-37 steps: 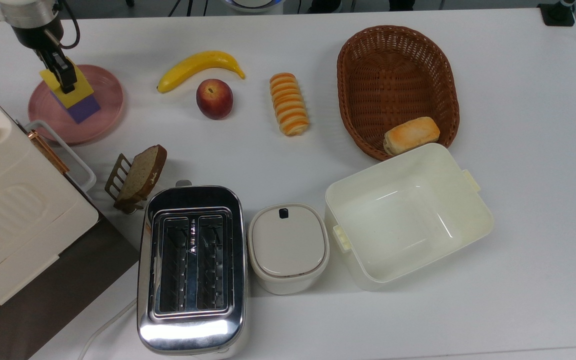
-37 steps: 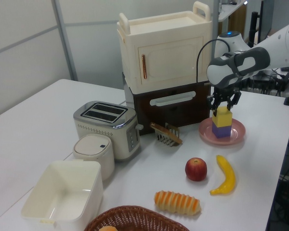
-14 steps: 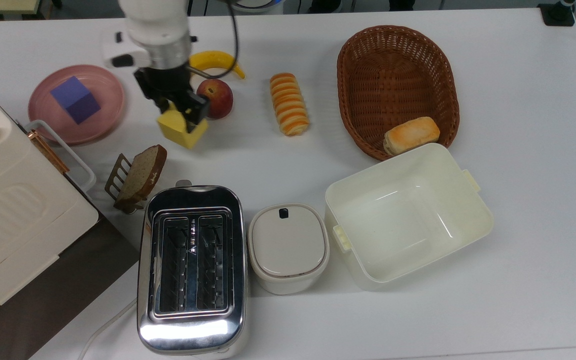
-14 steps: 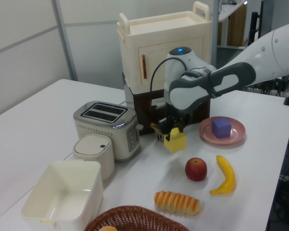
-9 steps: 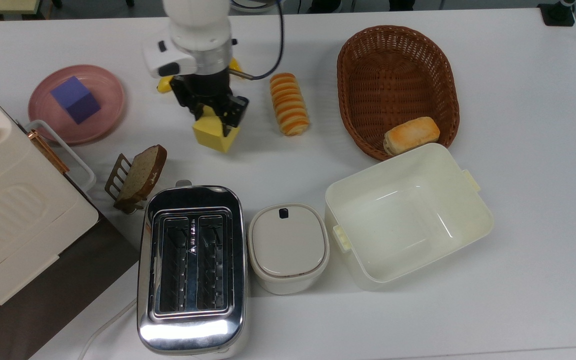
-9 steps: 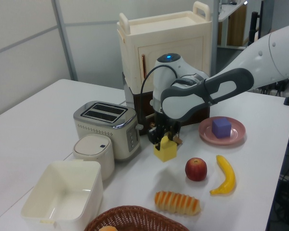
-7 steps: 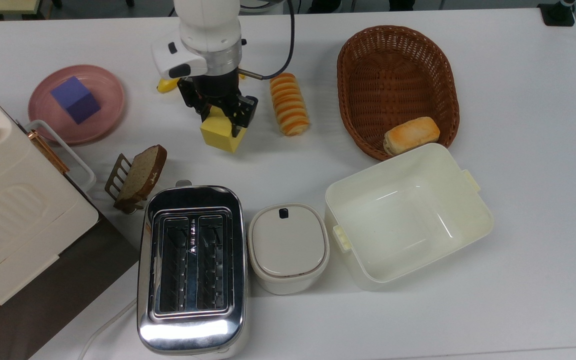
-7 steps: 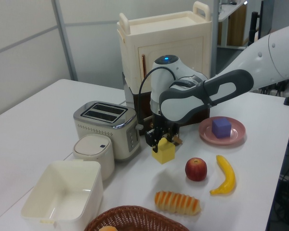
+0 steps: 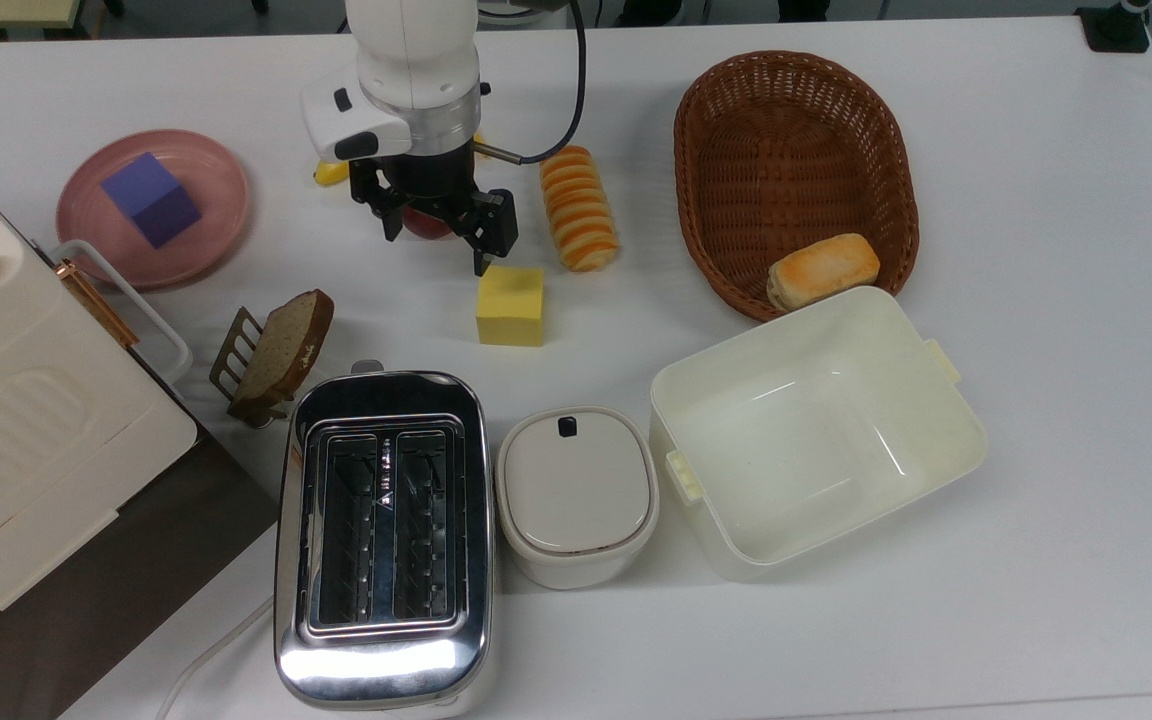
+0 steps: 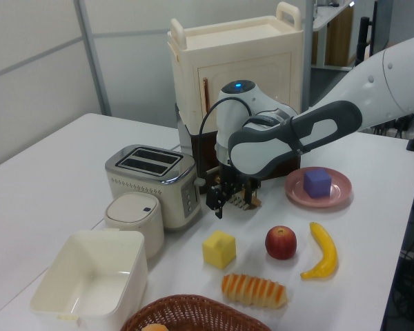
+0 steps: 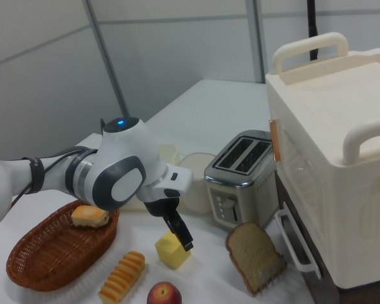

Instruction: Put the yellow cube on the table

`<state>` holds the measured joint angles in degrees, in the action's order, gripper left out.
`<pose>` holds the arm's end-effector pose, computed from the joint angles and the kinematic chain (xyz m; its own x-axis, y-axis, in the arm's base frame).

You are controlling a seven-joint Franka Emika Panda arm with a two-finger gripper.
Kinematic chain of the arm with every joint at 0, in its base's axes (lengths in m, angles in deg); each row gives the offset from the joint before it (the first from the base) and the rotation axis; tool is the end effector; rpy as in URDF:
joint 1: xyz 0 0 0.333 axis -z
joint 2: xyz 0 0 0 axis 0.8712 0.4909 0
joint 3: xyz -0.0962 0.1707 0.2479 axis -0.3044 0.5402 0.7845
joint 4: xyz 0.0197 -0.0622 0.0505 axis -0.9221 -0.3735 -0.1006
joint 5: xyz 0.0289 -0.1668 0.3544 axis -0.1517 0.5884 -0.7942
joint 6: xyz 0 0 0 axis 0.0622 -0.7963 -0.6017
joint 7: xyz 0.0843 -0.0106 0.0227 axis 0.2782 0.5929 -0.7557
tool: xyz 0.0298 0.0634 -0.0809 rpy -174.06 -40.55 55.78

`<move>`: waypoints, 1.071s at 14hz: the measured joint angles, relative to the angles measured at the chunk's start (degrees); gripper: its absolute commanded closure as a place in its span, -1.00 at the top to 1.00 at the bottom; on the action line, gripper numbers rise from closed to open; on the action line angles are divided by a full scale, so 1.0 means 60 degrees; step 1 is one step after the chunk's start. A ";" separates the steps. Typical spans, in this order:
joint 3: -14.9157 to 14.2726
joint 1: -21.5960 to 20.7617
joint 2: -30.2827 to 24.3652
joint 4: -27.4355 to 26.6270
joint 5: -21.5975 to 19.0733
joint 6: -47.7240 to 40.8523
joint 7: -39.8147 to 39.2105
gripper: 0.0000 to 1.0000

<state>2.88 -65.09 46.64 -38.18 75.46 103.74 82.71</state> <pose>0.5981 -0.0201 0.4089 0.9121 -0.3861 0.1381 -0.3907 -0.9205 0.0068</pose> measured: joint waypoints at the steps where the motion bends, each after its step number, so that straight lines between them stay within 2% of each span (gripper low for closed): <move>1: -0.0005 0.0025 -0.0002 0.0028 0.0144 -0.0003 0.0000 1.00; 4: -0.0007 0.0175 -0.0103 0.0508 0.0936 -0.1075 -0.0121 1.00; 7: -0.0008 0.0329 -0.0502 0.1830 0.1231 -0.3722 -0.1697 1.00; 9: -0.0013 0.0563 -0.0762 0.2985 0.0782 -0.5366 -0.2475 1.00; 10: -0.0012 0.0777 -0.1047 0.3779 0.0088 -0.6187 -0.2796 1.00; 12: 0.0190 0.1119 -0.1296 0.3947 -0.0430 -0.6312 -0.2852 1.00; 14: 0.0846 0.1775 -0.1437 0.3947 -0.0785 -0.6313 -0.2856 1.00; 15: 0.1014 0.1898 -0.1453 0.3947 -0.0828 -0.6313 -0.2856 1.00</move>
<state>8.96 -53.70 37.92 -14.50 70.49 65.86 65.57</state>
